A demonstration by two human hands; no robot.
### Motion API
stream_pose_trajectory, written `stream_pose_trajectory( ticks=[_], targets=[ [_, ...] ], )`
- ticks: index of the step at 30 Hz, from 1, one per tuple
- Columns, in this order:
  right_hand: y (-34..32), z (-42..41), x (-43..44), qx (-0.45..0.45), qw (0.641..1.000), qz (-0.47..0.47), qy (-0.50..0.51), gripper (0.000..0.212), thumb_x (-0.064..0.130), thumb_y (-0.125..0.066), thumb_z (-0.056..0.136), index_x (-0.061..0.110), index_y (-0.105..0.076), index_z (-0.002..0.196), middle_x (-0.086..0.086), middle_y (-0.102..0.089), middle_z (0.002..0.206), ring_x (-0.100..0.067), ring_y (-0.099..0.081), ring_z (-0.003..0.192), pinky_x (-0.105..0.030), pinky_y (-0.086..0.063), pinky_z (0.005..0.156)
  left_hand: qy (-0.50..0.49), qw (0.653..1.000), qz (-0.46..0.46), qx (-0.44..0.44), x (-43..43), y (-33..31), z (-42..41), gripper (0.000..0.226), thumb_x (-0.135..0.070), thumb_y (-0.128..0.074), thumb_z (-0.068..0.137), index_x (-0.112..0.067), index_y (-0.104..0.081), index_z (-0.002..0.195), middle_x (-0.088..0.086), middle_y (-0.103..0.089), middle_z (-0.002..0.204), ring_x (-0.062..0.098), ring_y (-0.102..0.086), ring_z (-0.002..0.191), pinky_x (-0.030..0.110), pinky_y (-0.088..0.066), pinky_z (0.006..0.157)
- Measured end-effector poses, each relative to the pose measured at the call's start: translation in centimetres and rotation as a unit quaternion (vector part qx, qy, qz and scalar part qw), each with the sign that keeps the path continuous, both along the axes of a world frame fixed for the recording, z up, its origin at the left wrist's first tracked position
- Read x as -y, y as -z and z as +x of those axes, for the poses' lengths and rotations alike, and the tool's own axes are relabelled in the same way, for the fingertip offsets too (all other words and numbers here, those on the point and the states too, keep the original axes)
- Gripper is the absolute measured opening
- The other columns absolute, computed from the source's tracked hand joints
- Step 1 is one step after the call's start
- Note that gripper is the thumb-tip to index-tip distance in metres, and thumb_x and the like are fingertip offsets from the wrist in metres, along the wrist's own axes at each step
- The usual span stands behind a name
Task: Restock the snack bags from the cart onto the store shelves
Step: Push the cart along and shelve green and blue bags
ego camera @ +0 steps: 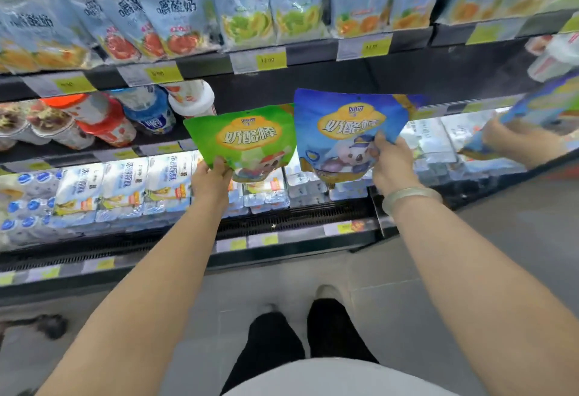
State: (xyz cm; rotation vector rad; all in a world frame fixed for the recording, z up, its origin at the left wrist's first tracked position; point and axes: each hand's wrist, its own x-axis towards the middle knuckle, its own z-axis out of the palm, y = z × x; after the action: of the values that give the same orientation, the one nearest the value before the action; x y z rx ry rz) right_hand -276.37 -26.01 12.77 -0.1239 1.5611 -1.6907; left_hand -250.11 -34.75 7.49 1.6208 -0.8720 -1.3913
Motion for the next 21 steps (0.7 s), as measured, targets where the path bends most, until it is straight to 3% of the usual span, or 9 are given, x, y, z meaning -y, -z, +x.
stream_pose_trajectory(
  ticks=[3, 5, 8, 10, 13, 15, 17, 19, 21],
  targets=[
    [0.3, -1.4, 2.2, 0.019, 0.999, -0.019, -0.019, 0.027, 0.004, -0.039, 0.099, 0.013, -0.050, 0.076, 0.011, -0.058, 0.037, -0.001, -0.050, 0.030, -0.010, -0.035, 0.031, -0.042, 0.998, 0.004, -0.046, 1.9, 0.4, -1.3, 0.018, -0.014, -0.044, 0.099, -0.014, -0.051, 0.083, 0.001, -0.056, 0.081, 0.009, -0.054, 0.072, 0.011, -0.050, 0.056],
    [0.8, -2.2, 3.8, 0.038, 0.998, -0.037, -0.019, 0.025, 0.004, -0.039, 0.099, 0.013, -0.052, 0.079, 0.010, -0.061, 0.042, -0.003, -0.055, 0.035, -0.011, -0.039, 0.035, -0.058, 0.997, 0.001, -0.054, 3.5, 0.6, -2.0, 0.022, -0.013, -0.044, 0.099, -0.017, -0.050, 0.078, 0.001, -0.054, 0.078, 0.010, -0.051, 0.069, 0.013, -0.048, 0.056],
    [2.2, -3.4, 5.9, 0.050, 0.997, -0.053, 0.000, 0.021, 0.003, -0.044, 0.097, 0.014, -0.057, 0.085, 0.005, -0.067, 0.057, -0.009, -0.060, 0.049, -0.021, -0.048, 0.048, -0.088, 0.990, -0.007, -0.111, 6.0, 0.6, -3.1, 0.022, -0.013, -0.042, 0.099, -0.019, -0.054, 0.081, -0.001, -0.058, 0.084, 0.010, -0.056, 0.075, 0.020, -0.052, 0.073],
    [2.8, -4.0, 6.8, 0.049, 0.998, -0.049, 0.008, 0.024, 0.001, -0.042, 0.097, 0.015, -0.055, 0.083, 0.011, -0.064, 0.049, -0.002, -0.055, 0.041, -0.016, -0.045, 0.044, -0.095, 0.985, -0.009, -0.146, 7.6, 0.8, -3.7, 0.021, -0.013, -0.042, 0.100, -0.019, -0.053, 0.083, -0.002, -0.059, 0.087, 0.010, -0.058, 0.077, 0.024, -0.053, 0.080],
    [3.7, -4.3, 7.3, 0.057, 0.997, -0.049, 0.021, 0.025, 0.001, -0.043, 0.097, 0.016, -0.055, 0.081, 0.013, -0.064, 0.049, 0.001, -0.054, 0.041, -0.012, -0.044, 0.042, -0.103, 0.983, -0.007, -0.152, 9.6, 1.3, -4.8, 0.025, -0.009, -0.042, 0.099, -0.015, -0.046, 0.075, 0.000, -0.049, 0.073, 0.009, -0.044, 0.062, 0.019, -0.045, 0.062],
    [4.7, -4.2, 7.6, 0.048, 0.998, -0.041, 0.019, 0.024, 0.002, -0.045, 0.097, 0.017, -0.057, 0.083, 0.012, -0.065, 0.059, -0.005, -0.053, 0.054, -0.011, -0.045, 0.047, -0.112, 0.982, -0.006, -0.154, 10.6, 1.9, -5.1, 0.027, -0.008, -0.042, 0.099, -0.015, -0.043, 0.073, 0.001, -0.044, 0.068, 0.010, -0.039, 0.058, 0.021, -0.041, 0.059],
    [5.8, -3.7, 7.9, 0.044, 0.998, -0.039, 0.010, 0.024, 0.002, -0.044, 0.097, 0.018, -0.057, 0.083, 0.014, -0.064, 0.054, -0.008, -0.046, 0.059, -0.012, -0.044, 0.049, -0.128, 0.981, 0.005, -0.146, 11.4, 2.2, -5.4, 0.028, -0.008, -0.042, 0.099, -0.015, -0.043, 0.072, 0.001, -0.042, 0.066, 0.011, -0.038, 0.057, 0.021, -0.039, 0.056],
    [6.3, -3.0, 7.9, 0.044, 0.998, -0.049, -0.009, 0.026, 0.002, -0.043, 0.097, 0.018, -0.057, 0.082, 0.016, -0.063, 0.050, -0.007, -0.043, 0.056, -0.013, -0.043, 0.048, -0.154, 0.979, 0.020, -0.135, 12.1, 2.1, -5.6, 0.024, -0.011, -0.045, 0.098, -0.014, -0.047, 0.075, 0.003, -0.051, 0.072, 0.010, -0.047, 0.059, 0.018, -0.043, 0.051],
    [7.2, -2.2, 8.2, 0.051, 0.997, -0.060, -0.022, 0.027, 0.002, -0.042, 0.097, 0.019, -0.057, 0.082, 0.016, -0.065, 0.052, -0.004, -0.048, 0.052, -0.012, -0.043, 0.050, -0.172, 0.975, 0.023, -0.137, 13.3, 1.9, -5.9, 0.011, -0.015, -0.046, 0.098, -0.008, -0.054, 0.100, 0.010, -0.061, 0.098, 0.018, -0.062, 0.080, 0.020, -0.048, 0.059]
  ],
)
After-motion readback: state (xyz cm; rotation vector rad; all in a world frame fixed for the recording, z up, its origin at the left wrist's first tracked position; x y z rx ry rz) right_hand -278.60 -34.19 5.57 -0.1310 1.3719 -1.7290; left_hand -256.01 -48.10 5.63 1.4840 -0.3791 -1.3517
